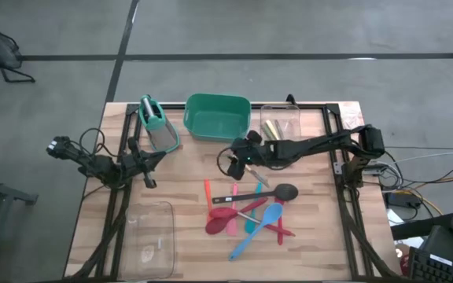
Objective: Pick & Place Kitchen Items
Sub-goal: Put the yellow knife into the top transparent bin
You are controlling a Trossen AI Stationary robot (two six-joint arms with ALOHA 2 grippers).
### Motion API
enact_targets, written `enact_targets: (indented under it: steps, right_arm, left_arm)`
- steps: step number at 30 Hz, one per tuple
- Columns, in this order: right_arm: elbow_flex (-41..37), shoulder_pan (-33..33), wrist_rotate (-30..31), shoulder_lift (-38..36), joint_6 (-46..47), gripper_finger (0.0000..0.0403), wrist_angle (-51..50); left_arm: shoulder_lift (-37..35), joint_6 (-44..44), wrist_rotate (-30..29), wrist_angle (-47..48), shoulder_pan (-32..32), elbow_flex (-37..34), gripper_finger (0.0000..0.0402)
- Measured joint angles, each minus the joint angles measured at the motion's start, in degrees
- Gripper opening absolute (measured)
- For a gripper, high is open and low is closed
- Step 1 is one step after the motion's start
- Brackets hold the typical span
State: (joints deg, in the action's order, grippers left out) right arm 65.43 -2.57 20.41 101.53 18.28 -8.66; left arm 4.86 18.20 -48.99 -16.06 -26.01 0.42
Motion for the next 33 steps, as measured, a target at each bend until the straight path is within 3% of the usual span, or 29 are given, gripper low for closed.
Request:
enact_targets:
  steps: [12, 23, 33]
  right_arm:
    - [1.48, 0.09, -1.41, 8.81, 7.20, 0.0197, -0.31]
    - [11.86, 0.04, 1.42, 17.49, 11.96, 0.0197, -14.57]
    - [15.85, 0.07, 1.34, 20.83, 11.63, 0.0161, -16.55]
  left_arm:
    - [0.00, 0.00, 0.02, 0.24, -0.01, -0.01, 0.0012]
    - [0.02, 0.00, 0.02, 0.48, -0.01, 0.00, 0.0012]
    - [0.02, 0.00, 0.02, 0.67, -0.01, -0.01, 0.0012]
